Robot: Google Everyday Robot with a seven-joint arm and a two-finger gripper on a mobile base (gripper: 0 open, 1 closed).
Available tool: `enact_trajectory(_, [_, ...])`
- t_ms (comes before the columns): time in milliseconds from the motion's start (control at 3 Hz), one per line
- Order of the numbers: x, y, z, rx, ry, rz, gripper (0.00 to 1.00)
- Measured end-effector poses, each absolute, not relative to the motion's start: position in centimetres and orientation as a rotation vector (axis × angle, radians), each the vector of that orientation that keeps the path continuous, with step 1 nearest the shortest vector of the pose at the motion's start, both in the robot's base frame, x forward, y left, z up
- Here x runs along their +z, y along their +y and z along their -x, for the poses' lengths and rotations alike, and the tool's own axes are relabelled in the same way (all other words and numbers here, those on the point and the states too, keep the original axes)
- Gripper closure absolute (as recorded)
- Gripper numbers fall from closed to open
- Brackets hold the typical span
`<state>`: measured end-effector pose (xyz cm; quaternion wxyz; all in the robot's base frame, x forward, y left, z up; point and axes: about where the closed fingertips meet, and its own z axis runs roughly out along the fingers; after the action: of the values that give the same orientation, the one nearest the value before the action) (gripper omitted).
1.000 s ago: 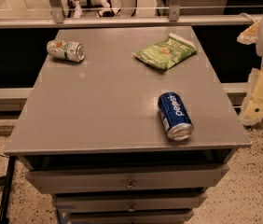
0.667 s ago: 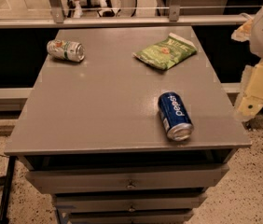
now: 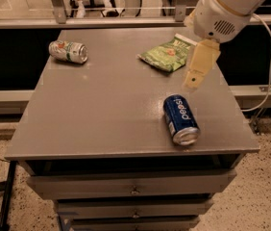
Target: Place 7up can upright
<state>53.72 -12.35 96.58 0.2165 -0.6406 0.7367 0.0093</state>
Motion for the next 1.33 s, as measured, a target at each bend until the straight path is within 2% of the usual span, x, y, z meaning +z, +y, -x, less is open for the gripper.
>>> enact_trajectory(667, [97.3,-3.3,-63.1,0.203,1.892,1.736,0.00])
enact_trajectory(1333, [98.8,-3.1,-63.9,0.195,1.863,1.712,0.00])
